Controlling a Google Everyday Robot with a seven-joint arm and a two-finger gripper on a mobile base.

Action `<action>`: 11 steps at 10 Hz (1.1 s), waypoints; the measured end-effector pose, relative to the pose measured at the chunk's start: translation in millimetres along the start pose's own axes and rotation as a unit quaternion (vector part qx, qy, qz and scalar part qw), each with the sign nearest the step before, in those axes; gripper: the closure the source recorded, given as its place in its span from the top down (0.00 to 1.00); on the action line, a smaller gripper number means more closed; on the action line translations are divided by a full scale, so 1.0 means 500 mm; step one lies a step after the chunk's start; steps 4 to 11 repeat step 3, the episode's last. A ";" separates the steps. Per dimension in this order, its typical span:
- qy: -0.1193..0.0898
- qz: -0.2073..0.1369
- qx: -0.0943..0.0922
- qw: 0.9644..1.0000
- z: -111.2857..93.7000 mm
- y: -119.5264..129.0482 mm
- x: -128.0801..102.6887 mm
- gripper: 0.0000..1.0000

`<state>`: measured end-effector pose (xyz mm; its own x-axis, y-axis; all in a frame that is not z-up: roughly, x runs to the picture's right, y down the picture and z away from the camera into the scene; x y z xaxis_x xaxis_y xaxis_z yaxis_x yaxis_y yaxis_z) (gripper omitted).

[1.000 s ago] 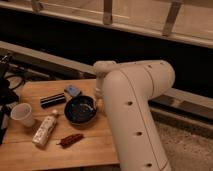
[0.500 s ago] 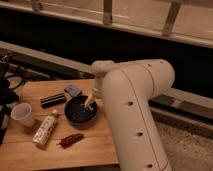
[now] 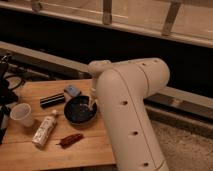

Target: Drag the ceramic bowl in a circle

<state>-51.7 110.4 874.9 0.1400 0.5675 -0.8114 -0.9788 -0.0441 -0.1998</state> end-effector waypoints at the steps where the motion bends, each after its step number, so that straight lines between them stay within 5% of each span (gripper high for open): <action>1: 0.002 -0.001 -0.001 1.000 0.000 0.003 -0.002 0.61; 3: 0.022 0.009 0.002 1.000 0.029 -0.010 -0.002 0.61; 11: 0.022 0.009 0.002 1.000 0.029 -0.010 -0.002 0.61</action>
